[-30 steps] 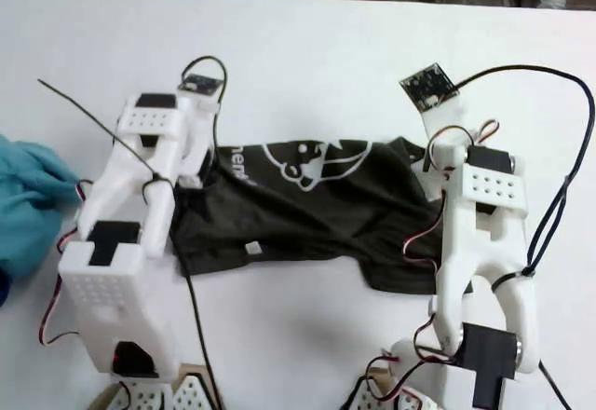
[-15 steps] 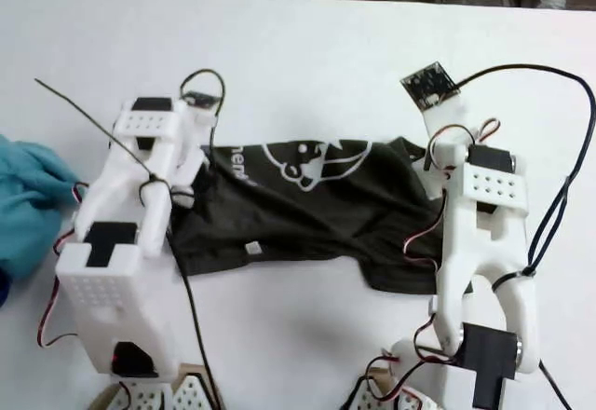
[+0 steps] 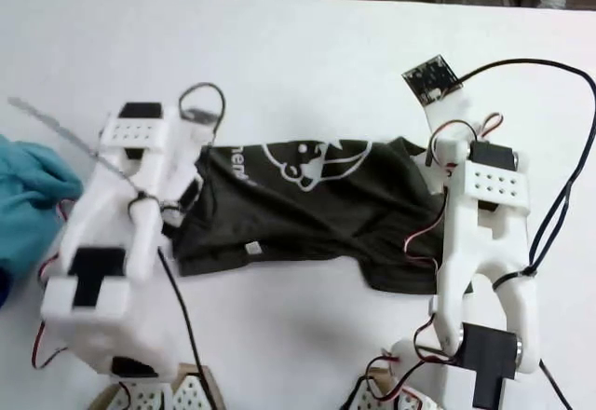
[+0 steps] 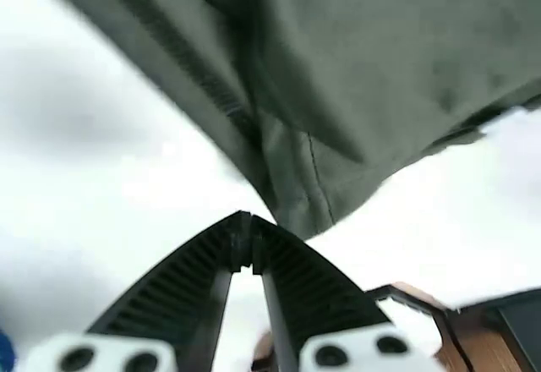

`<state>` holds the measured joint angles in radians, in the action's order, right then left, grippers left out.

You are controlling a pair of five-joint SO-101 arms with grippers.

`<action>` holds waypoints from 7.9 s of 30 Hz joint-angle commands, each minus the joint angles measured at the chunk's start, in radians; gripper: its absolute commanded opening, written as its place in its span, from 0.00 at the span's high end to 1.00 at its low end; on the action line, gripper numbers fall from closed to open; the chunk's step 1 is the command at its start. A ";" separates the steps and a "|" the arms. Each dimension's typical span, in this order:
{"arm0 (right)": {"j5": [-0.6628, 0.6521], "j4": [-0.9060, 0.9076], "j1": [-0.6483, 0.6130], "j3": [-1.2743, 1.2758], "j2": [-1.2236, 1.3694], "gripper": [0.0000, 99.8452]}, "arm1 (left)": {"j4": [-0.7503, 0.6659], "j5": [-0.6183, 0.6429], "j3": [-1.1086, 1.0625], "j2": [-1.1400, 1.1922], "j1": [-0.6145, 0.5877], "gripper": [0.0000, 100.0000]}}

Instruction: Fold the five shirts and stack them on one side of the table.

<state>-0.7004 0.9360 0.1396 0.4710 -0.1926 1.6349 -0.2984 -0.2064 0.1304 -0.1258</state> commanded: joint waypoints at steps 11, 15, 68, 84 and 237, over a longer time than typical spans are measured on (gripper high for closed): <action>0.002 -0.007 0.008 -0.044 -0.002 0.80 | -0.242 -0.008 -0.170 -0.011 0.169 0.82; 0.002 -0.007 0.010 -0.044 -0.002 0.80 | -0.275 -0.008 -0.170 0.046 0.167 0.82; 0.000 -0.015 0.048 -0.046 -0.002 0.80 | -0.015 -0.071 0.173 -0.138 0.109 0.86; 0.000 -0.015 0.050 -0.046 -0.002 0.80 | -0.330 -0.032 0.087 0.210 -0.017 0.86; -0.552 0.130 -0.176 0.732 -0.420 0.80 | -0.267 0.043 0.372 0.517 0.043 0.86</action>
<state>-1.2605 1.1416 -0.0338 1.2060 -0.6529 1.4001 -0.2601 0.1542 0.6260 -0.0967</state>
